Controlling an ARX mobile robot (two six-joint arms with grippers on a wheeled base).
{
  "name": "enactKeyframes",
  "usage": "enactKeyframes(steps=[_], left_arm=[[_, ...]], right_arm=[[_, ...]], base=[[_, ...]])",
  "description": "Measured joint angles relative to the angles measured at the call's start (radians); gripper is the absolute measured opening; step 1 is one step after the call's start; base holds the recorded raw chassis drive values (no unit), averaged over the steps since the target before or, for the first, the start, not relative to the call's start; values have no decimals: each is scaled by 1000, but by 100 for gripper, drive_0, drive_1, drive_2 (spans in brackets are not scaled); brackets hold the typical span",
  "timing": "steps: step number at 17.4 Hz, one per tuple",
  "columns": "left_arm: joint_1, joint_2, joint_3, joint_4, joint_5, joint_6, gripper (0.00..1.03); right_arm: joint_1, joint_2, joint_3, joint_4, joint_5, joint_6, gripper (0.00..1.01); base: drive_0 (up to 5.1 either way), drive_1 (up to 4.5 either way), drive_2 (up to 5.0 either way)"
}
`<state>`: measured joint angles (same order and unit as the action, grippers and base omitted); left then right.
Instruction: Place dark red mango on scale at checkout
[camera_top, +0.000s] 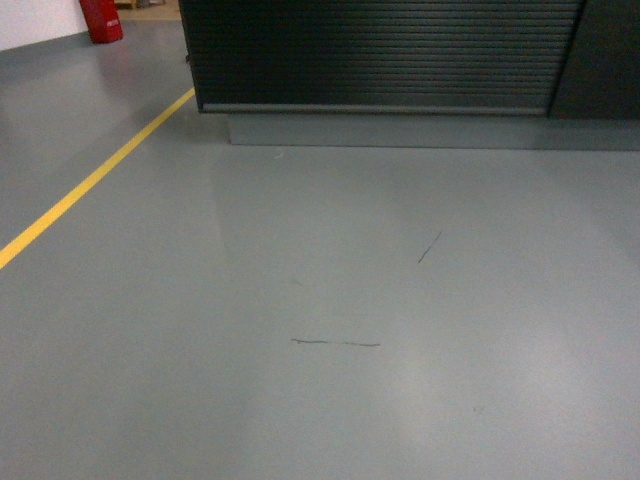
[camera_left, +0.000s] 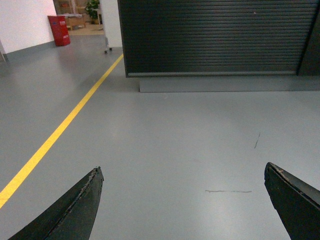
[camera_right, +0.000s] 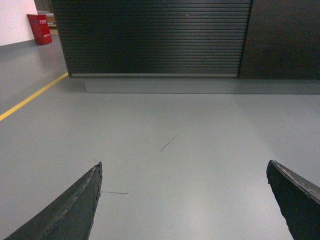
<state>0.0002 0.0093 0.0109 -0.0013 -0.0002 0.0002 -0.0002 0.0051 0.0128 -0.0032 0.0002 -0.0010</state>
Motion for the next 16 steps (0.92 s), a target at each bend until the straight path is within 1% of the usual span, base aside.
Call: enactKeyframes(steps=[16], left_arm=[[0,0,0,0,0,0,98]], right_arm=[[0,0,0,1,0,0,98]], base=[[-6,427,-439]])
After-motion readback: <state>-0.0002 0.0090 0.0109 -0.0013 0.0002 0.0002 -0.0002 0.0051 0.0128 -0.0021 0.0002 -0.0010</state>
